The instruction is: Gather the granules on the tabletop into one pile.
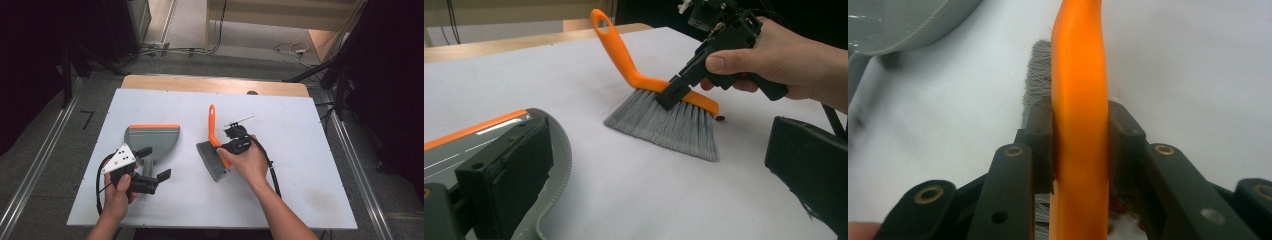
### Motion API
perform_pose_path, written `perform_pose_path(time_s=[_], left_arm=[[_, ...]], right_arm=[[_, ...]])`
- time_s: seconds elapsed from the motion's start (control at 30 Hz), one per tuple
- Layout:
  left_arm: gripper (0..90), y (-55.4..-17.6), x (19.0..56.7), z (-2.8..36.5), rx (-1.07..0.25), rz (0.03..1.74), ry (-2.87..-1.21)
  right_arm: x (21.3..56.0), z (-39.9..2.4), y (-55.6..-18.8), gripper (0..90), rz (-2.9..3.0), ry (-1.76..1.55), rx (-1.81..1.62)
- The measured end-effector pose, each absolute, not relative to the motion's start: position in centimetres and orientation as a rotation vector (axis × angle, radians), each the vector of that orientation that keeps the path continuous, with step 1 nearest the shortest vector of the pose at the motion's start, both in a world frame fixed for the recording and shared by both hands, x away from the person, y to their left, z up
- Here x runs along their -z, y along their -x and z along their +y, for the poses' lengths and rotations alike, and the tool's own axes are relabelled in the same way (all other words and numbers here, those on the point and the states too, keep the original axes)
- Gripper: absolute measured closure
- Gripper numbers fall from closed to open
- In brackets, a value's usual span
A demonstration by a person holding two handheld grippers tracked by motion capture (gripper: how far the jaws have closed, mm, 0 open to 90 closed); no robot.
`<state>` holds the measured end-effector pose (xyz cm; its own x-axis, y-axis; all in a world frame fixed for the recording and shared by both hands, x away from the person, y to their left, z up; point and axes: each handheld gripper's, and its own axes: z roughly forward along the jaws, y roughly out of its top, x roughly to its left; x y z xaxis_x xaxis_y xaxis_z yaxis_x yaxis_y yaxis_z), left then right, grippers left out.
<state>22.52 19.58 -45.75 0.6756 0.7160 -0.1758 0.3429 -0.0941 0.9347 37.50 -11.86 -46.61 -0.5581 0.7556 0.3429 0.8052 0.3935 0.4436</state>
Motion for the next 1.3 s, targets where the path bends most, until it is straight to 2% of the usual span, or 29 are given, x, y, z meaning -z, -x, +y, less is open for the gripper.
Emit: perform_pose_path(time_s=[0.67,1.3], left_arm=[[0.0,-22.6,45.8,19.5,-0.389,0.861,-1.699],[0.0,-22.6,45.7,19.5,-0.39,0.863,-1.698]], right_arm=[[46.5,-17.1,-38.0,67.1,-2.523,1.563,0.901],[46.3,-19.7,-38.1,67.0,-2.518,1.639,0.898]])
